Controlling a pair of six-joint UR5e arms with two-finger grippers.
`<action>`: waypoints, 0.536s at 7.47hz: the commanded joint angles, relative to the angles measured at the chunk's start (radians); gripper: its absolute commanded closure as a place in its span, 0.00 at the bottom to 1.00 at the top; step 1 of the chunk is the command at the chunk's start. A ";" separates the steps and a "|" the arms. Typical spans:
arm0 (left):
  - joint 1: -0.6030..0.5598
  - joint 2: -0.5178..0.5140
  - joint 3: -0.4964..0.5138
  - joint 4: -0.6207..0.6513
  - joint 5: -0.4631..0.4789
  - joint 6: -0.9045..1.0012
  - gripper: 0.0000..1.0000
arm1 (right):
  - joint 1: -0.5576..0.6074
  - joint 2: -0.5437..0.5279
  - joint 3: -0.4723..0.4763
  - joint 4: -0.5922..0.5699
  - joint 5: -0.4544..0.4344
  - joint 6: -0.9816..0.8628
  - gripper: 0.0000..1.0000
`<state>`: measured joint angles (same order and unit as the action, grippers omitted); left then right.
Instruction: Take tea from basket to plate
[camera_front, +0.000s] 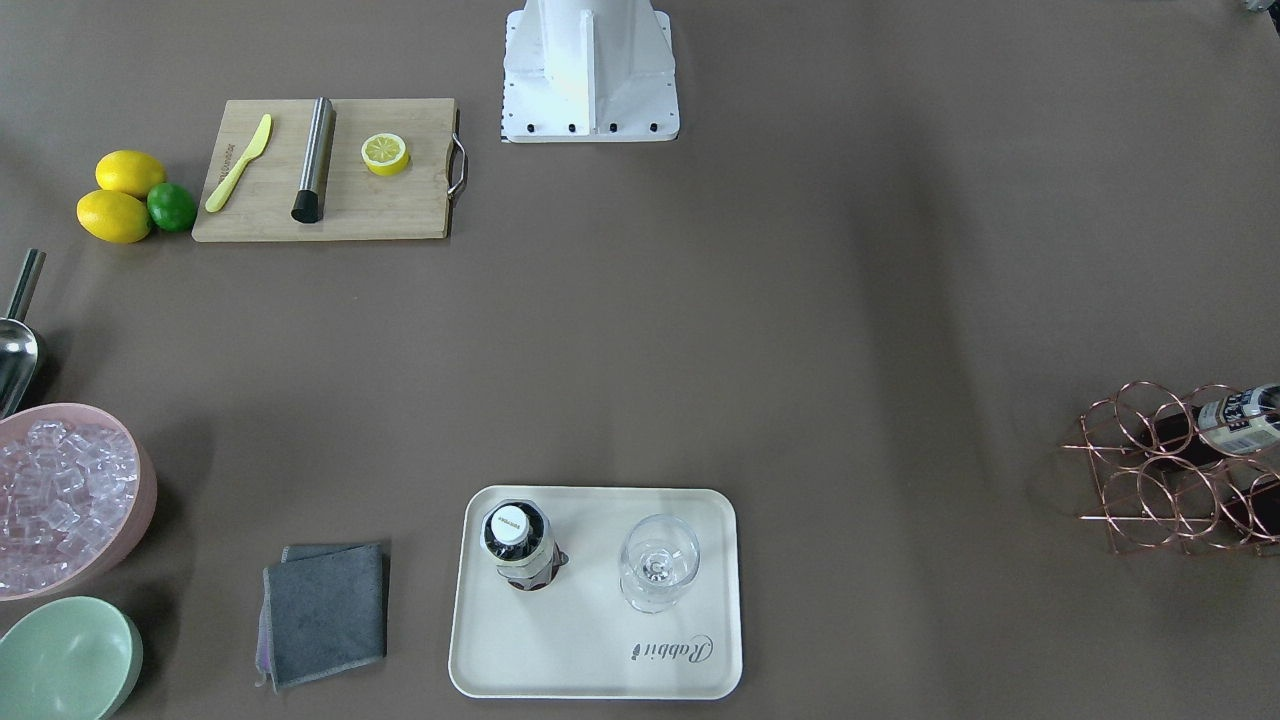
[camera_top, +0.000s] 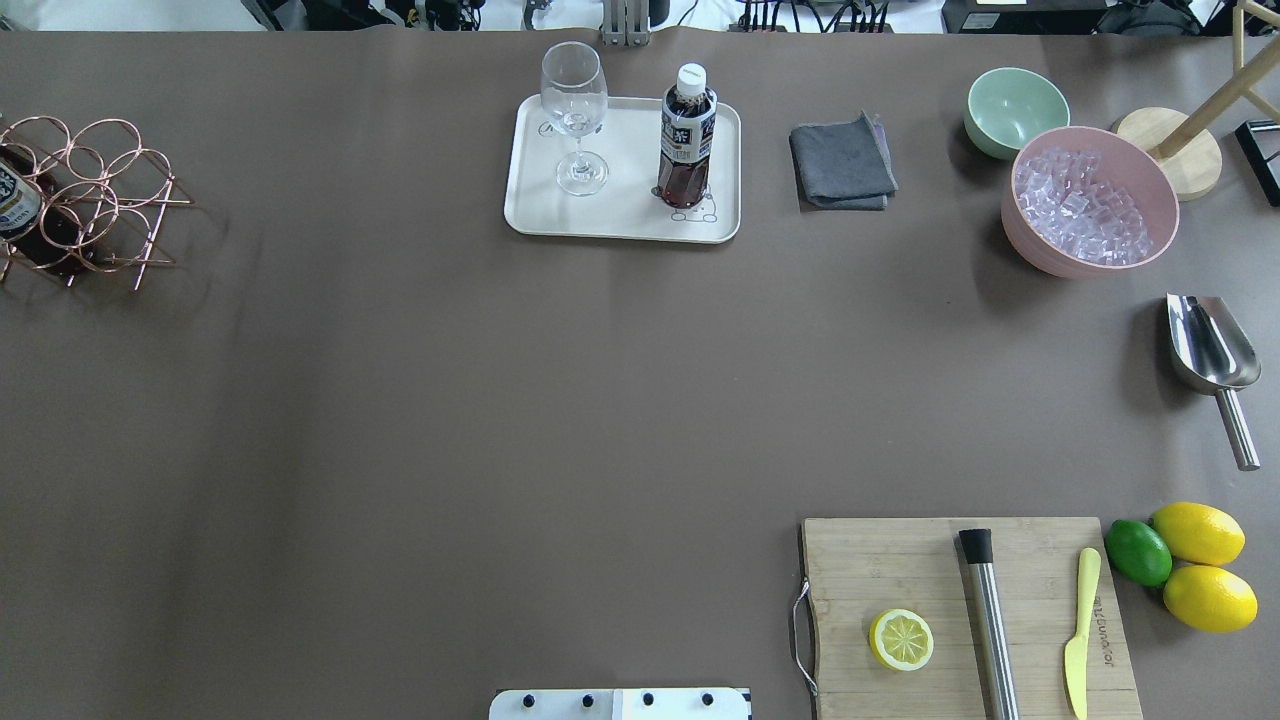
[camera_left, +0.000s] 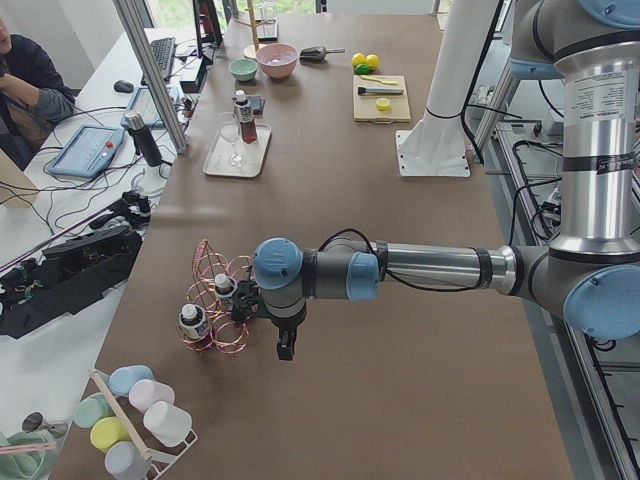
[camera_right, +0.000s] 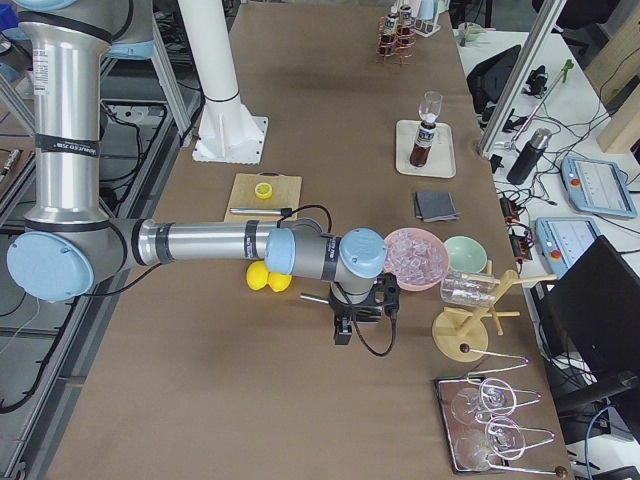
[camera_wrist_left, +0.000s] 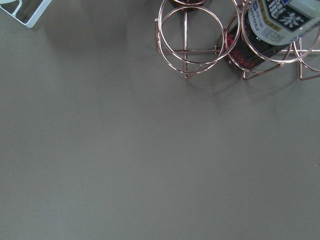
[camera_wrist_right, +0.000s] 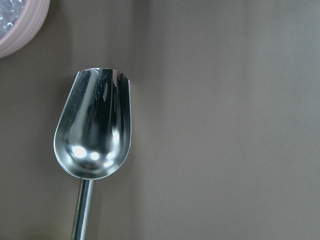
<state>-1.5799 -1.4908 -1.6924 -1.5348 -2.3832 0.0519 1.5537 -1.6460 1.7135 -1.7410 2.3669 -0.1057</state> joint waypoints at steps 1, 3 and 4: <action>0.017 -0.009 -0.001 -0.004 -0.005 -0.053 0.02 | 0.003 -0.002 0.002 0.000 0.000 0.000 0.00; 0.017 -0.006 0.000 -0.004 0.002 -0.047 0.02 | 0.003 -0.002 0.002 0.000 0.000 0.000 0.00; 0.018 -0.006 0.000 -0.005 0.002 -0.046 0.02 | 0.005 -0.002 0.002 0.000 0.000 0.000 0.00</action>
<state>-1.5637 -1.4977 -1.6920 -1.5385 -2.3820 0.0040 1.5570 -1.6469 1.7149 -1.7411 2.3669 -0.1059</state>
